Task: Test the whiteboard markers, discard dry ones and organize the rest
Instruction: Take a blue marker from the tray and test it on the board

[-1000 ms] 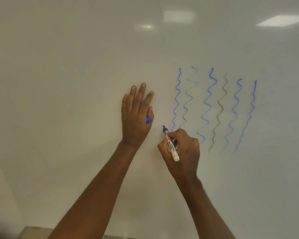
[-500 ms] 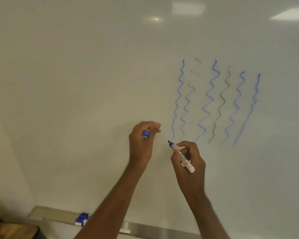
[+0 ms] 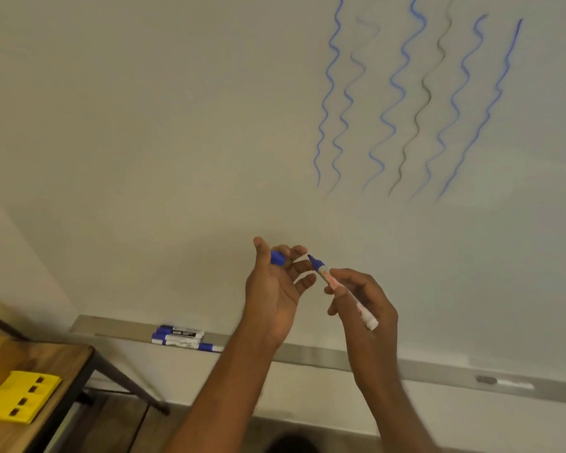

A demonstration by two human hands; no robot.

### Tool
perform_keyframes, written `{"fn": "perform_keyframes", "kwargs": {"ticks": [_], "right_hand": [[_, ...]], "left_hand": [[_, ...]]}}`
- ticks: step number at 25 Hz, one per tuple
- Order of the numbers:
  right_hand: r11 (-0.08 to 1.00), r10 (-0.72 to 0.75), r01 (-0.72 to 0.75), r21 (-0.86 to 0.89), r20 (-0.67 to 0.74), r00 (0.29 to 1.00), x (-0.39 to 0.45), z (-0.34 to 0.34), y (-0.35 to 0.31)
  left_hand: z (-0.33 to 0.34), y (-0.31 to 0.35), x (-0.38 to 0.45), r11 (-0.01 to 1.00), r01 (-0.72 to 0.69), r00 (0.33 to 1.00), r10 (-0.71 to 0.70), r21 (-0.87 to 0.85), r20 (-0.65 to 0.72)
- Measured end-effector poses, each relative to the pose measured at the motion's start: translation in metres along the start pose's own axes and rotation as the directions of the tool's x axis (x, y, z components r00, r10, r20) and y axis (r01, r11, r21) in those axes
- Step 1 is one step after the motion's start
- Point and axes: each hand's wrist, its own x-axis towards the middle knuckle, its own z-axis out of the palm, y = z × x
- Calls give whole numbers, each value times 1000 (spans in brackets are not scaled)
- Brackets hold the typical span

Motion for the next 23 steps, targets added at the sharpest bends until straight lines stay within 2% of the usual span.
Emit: {"fn": "perform_keyframes", "kwargs": {"ticks": [5, 13, 18, 23], "right_hand": [[998, 56, -56, -7, 25, 998, -43, -23, 1], [991, 108, -98, -90, 113, 988, -72, -69, 14], [967, 85, -33, -252, 197, 977, -74, -104, 18], [867, 38, 82, -492, 228, 973, -72, -138, 20]], "left_hand": [[-11, -30, -26, 958, 209, 978, -198, -195, 72], [3, -76, -54, 930, 262, 965, -256, -257, 57], [29, -103, -69, 975, 164, 986, -167, -148, -8], [58, -132, -75, 998, -2, 980, 16, 69, -200]]}}
